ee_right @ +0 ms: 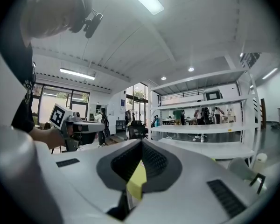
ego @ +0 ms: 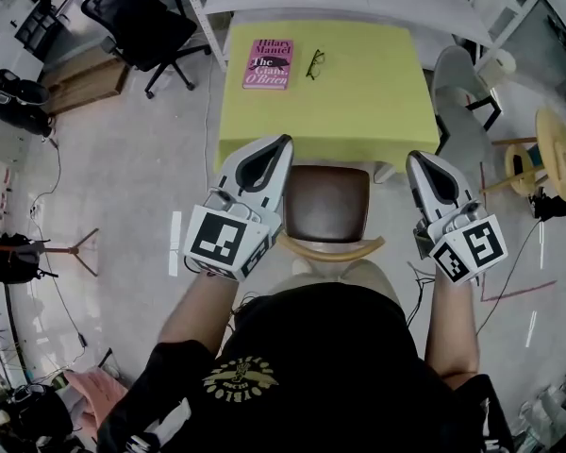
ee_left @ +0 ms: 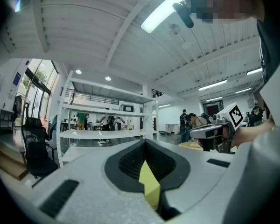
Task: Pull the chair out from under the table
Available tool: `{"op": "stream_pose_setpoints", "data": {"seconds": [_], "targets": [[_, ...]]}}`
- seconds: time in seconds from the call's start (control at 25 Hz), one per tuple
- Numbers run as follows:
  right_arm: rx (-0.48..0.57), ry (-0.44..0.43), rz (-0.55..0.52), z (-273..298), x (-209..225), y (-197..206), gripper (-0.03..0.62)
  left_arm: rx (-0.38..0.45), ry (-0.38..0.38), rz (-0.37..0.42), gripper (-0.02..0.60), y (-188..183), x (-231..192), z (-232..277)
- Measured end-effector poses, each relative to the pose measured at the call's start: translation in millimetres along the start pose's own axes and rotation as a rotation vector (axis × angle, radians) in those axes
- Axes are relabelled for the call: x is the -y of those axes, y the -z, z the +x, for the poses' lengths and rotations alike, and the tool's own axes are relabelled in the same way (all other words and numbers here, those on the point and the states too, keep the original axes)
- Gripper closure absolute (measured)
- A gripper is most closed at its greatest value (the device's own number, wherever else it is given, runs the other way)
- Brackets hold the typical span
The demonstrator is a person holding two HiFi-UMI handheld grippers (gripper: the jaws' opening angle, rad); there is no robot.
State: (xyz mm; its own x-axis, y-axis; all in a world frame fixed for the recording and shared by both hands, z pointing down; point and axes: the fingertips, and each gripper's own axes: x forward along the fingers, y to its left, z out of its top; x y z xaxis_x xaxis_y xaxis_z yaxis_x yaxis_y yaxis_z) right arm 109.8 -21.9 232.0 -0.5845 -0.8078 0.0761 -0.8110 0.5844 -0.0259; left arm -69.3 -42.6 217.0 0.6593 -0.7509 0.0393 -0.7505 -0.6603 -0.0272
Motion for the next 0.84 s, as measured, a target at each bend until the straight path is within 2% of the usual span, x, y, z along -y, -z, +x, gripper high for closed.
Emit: {"op": "stream_pose_setpoints", "data": {"seconds": [0.28, 0.56, 0.84], "targets": [[-0.003, 0.025, 0.005, -6.1, 5.8, 3.8, 0.583, 0.006, 0.072, 0.011, 0.572, 4.4, 16.7, 5.6], [-0.010, 0.039, 0.003, -16.0, 7.9, 6.6, 0.583, 0.012, 0.073, 0.009, 0.572, 3.5, 19.0, 10.1], [-0.009, 0.056, 0.022, -14.1, 19.9, 10.0, 0.583, -0.018, 0.100, 0.009, 0.572, 15.6, 23.3, 22.6]]}}
